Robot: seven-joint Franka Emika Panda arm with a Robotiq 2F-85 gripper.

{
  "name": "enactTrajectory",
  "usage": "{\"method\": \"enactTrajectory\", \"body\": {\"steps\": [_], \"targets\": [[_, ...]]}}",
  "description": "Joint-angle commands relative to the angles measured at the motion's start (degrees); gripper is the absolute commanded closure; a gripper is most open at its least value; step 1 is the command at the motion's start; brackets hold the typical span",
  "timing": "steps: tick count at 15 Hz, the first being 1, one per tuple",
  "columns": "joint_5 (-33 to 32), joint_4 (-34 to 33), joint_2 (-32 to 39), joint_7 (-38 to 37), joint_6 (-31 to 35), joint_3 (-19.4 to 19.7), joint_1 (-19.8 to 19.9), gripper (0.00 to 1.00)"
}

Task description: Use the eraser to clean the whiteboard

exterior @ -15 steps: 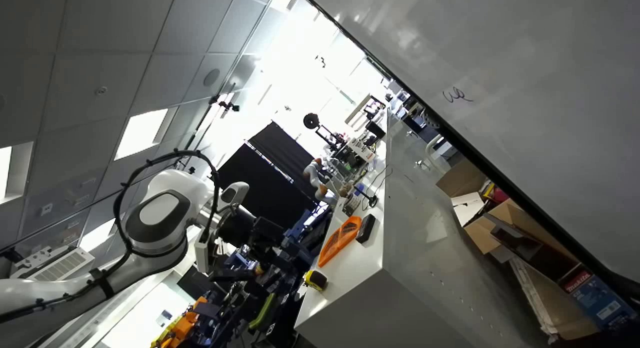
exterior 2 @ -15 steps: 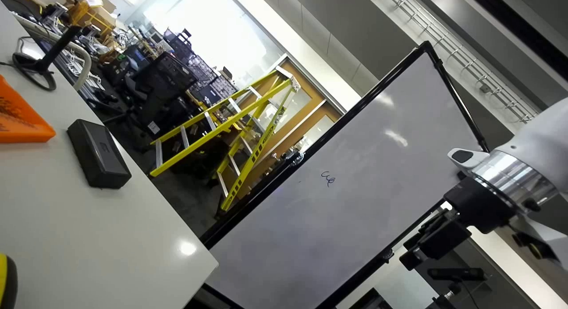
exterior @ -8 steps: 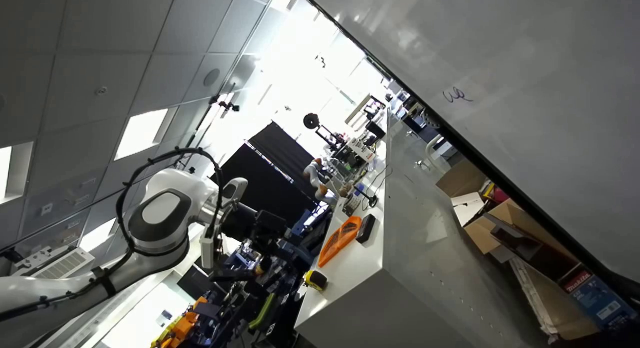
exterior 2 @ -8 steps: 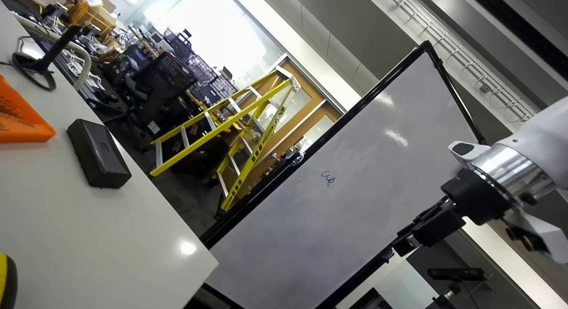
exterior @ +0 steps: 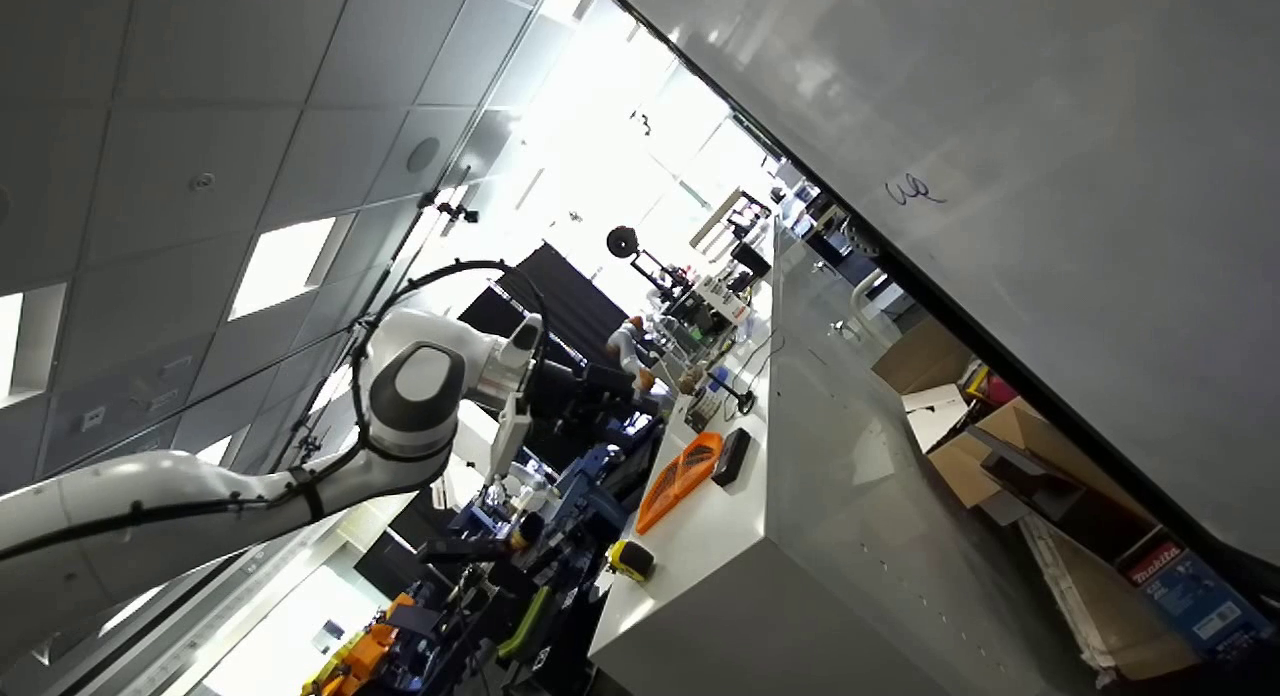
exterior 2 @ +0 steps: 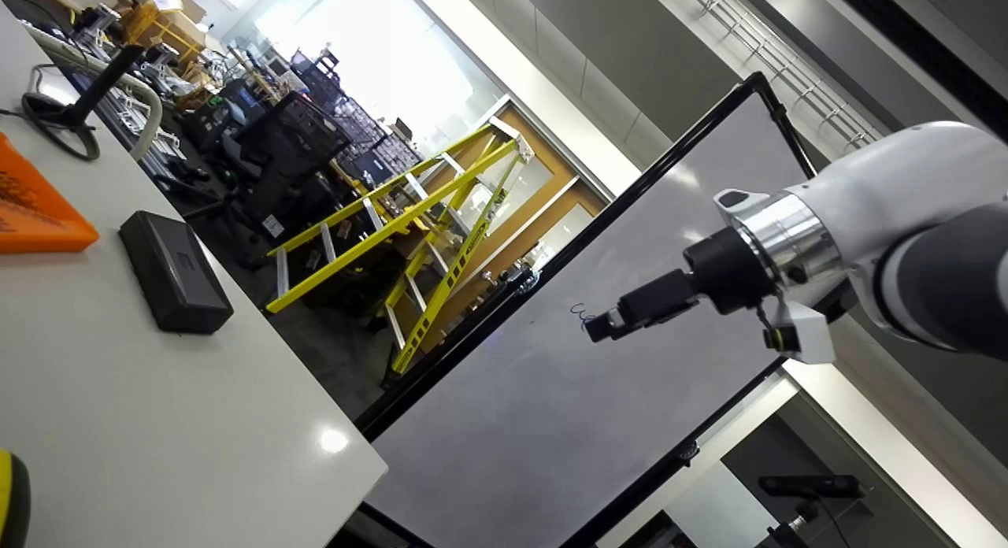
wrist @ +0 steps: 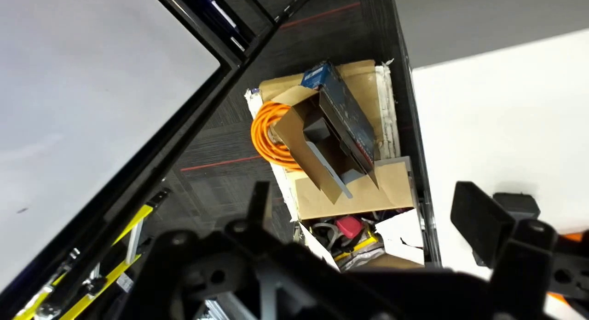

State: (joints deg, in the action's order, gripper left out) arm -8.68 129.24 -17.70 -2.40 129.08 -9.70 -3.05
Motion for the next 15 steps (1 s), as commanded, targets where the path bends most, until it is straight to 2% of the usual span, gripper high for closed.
{"method": "enactTrajectory", "body": {"steps": [1, 4, 5, 11, 15], "targets": [[1.48, -7.87, 9.99, 0.15, 2.12, 0.1, -1.93, 0.0], [3.07, -10.61, 14.03, 0.42, 2.09, -0.13, -3.65, 0.0], [1.87, -7.67, 11.51, -0.04, 2.46, 0.42, -3.39, 0.0], [2.15, -9.83, 13.98, -0.01, 2.45, 0.31, -4.18, 0.0], [1.02, -13.95, 18.15, -0.52, 3.8, -0.61, -5.38, 0.0]]}}
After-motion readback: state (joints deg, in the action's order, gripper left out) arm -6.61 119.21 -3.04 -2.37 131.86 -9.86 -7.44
